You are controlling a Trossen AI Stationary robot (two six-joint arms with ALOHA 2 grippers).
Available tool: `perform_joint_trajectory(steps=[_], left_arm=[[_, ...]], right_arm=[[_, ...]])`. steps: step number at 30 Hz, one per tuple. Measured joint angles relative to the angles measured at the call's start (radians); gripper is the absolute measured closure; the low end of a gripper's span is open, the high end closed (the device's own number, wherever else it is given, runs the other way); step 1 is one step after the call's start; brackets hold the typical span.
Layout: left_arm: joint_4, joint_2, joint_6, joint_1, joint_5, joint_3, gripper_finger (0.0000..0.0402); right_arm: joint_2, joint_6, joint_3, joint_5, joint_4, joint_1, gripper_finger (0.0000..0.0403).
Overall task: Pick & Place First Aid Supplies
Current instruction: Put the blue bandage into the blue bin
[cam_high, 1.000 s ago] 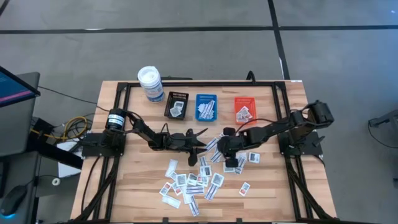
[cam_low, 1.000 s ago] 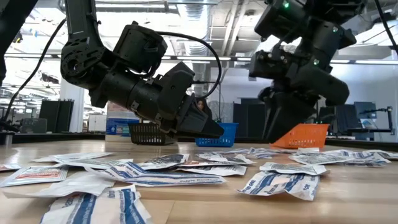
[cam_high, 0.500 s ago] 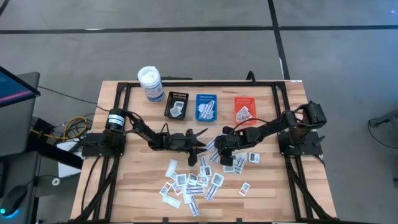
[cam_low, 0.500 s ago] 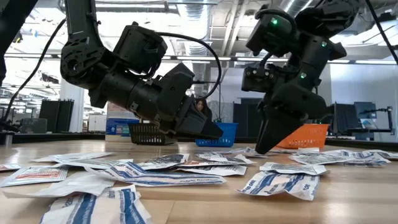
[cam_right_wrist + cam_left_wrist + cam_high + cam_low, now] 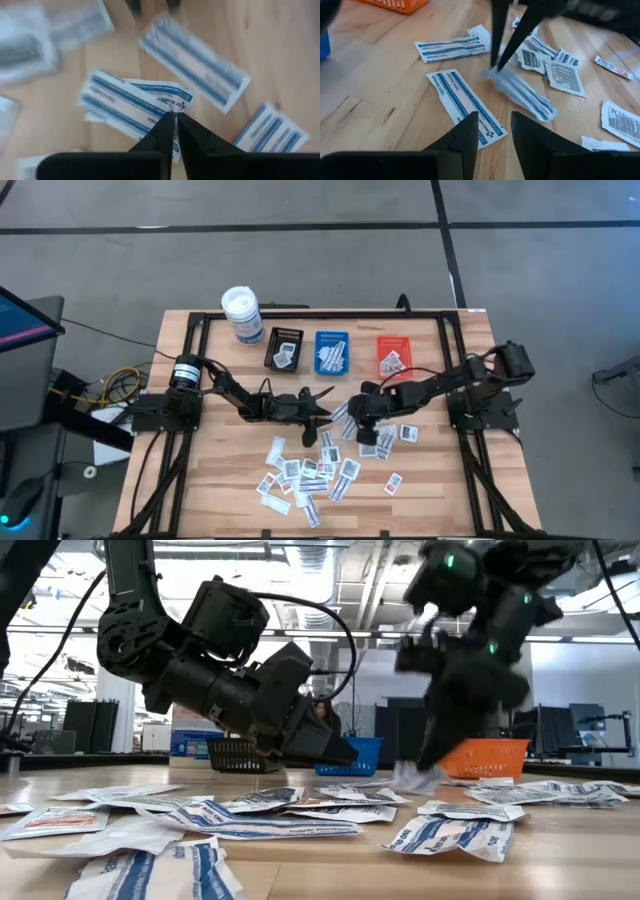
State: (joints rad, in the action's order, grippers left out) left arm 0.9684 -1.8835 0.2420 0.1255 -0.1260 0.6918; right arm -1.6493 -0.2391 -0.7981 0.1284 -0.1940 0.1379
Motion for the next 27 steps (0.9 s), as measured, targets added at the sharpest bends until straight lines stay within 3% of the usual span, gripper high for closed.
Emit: perform_joint_trajectory(steps=[10,21,27], left_arm=[[-0.002,0.0,0.001,0.0,0.0,0.0,0.0286],[0.018,0.0,0.129,-0.004,0.007,0.003,0.0286],[0.025,0.0,0.215,-0.004,0.119,0.038,0.0286]], right_arm=[[0.104,-0.009,-0.002,0.001,0.007,0.0,0.0397],[-0.015,0.042,-0.003,0.002,0.108,0.062,0.0401],[-0.026,0.101,-0.004,0.018,0.223,0.067,0.0401]])
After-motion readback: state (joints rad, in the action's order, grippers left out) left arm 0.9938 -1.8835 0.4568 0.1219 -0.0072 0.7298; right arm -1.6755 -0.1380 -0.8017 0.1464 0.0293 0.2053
